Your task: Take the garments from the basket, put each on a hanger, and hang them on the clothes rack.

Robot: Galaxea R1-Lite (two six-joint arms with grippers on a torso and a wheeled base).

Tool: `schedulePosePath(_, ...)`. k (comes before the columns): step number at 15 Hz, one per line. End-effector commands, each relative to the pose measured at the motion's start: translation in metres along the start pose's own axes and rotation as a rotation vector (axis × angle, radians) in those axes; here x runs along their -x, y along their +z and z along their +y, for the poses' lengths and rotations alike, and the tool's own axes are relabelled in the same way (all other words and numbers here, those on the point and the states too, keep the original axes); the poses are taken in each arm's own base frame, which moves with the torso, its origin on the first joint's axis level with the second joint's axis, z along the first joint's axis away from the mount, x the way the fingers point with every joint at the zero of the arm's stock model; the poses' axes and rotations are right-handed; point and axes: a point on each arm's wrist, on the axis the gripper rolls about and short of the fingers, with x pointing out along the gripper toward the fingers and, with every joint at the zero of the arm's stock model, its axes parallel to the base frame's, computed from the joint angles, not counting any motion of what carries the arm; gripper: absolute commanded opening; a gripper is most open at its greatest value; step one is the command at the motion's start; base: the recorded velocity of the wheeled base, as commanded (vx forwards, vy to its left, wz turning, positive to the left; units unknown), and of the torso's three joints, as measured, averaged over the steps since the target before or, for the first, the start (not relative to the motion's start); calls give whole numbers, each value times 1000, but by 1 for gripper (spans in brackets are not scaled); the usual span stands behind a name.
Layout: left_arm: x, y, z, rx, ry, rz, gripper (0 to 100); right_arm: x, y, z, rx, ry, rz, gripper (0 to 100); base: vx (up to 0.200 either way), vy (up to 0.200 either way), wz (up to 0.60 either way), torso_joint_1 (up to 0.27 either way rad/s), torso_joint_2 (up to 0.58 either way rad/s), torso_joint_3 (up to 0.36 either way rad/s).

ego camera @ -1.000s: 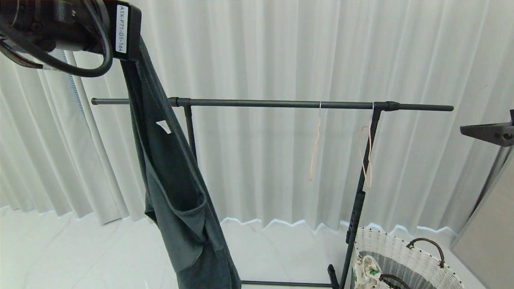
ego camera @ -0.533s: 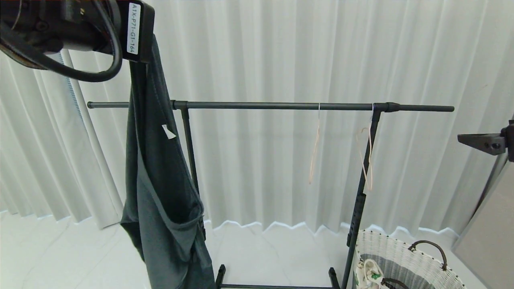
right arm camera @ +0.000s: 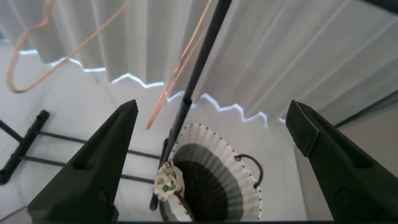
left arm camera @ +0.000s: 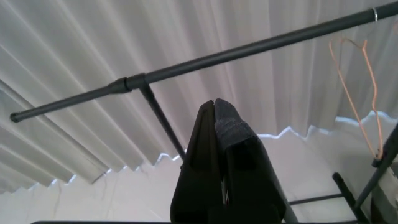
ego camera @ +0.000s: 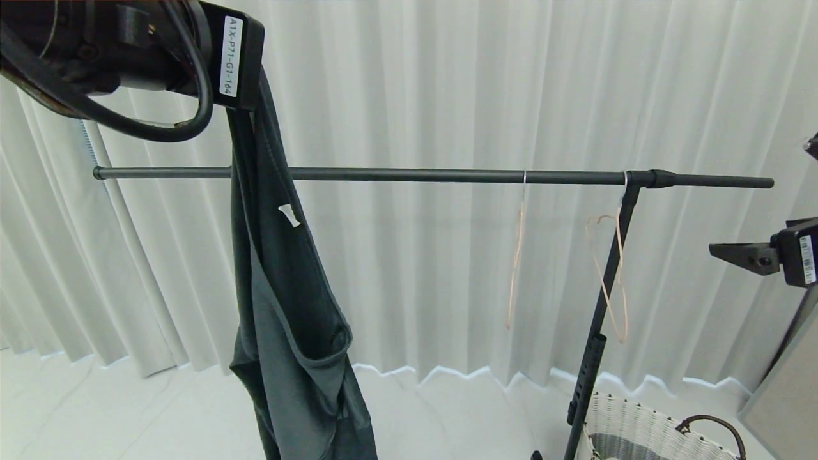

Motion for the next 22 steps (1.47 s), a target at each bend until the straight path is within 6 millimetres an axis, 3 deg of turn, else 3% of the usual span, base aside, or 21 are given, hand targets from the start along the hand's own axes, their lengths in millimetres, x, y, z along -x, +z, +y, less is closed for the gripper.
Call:
schedulePosePath(1, -2, -1, -2, -2, -2, 6, 0, -10, -10, 3, 3, 9, 54, 100, 200, 0, 0, 2, 2, 2)
schedulePosePath(5, -4, -3, -3, -2, -4, 17, 0, -52, -33, 10, -98, 16, 150, 100, 200, 0, 0, 4, 2, 1)
schedulePosePath(10, -10, -31, -12, 51, -16, 118, 0, -102, -45, 34, -189, -101, 227, 100, 40, 0, 0, 0, 1, 0)
schedulePosePath(14, 10, -62, -18, 46, -74, 170, 0, -113, -50, 40, -202, -99, 256, 100, 0, 0, 0, 0, 0, 0)
schedulePosePath(17, 10, -90, -24, 68, -88, 209, 0, -121, -53, 40, -215, -145, 274, 100, 0, 0, 0, 0, 0, 0)
schedulePosePath(20, 8, -122, -31, 91, -216, 205, 0, -127, -50, 40, -242, -193, 246, 100, 0, 0, 0, 0, 0, 0)
schedulePosePath(22, 1, -131, -37, 102, -215, 183, 0, -124, -51, 43, -258, -188, 247, 100, 0, 0, 0, 0, 0, 0)
